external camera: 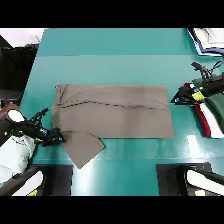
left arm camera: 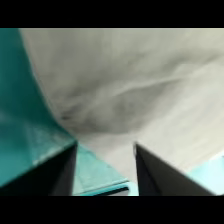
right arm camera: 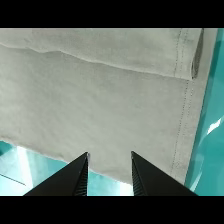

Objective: Fold the shirts.

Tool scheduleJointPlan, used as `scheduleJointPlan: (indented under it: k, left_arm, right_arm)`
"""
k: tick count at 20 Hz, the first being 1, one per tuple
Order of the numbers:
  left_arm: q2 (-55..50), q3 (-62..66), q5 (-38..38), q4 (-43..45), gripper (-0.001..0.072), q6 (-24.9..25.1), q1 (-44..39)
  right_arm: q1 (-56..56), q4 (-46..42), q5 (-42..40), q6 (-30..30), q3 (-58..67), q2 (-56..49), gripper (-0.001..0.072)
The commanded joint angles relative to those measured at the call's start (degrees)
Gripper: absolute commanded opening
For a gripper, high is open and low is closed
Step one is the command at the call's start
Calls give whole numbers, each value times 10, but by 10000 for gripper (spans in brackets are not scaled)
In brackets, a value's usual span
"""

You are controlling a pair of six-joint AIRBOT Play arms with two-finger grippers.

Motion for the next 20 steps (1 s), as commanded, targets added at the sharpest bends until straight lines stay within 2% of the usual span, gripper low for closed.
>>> scheduleJointPlan:
  k: [1,4,6,11,13,15,18,20]
  left_arm:
    - [0,-17,39,-15,421,-14,0]
    - [1,-17,45,-36,414,-13,0]
    - [1,-17,44,-38,27,5,0]
    - [4,2,24,-38,23,7,0]
    - [23,37,3,-37,23,17,0]
    - [39,77,-17,-40,24,24,0]
    - [43,122,-38,-42,25,32,0]
    - [43,124,-29,-44,25,32,0]
  right_arm:
    - [0,0,3,0,0,0,308]
    - [0,-1,15,-8,0,0,308]
    - [0,-2,27,-17,0,0,308]
    - [0,-11,47,-17,-1,0,308]
    - [-1,-49,61,-17,-17,10,308]
    - [-10,-90,53,-17,-77,40,308]
    - [-64,-95,14,-21,-195,90,310]
    - [-113,-86,-8,-33,-262,108,386]
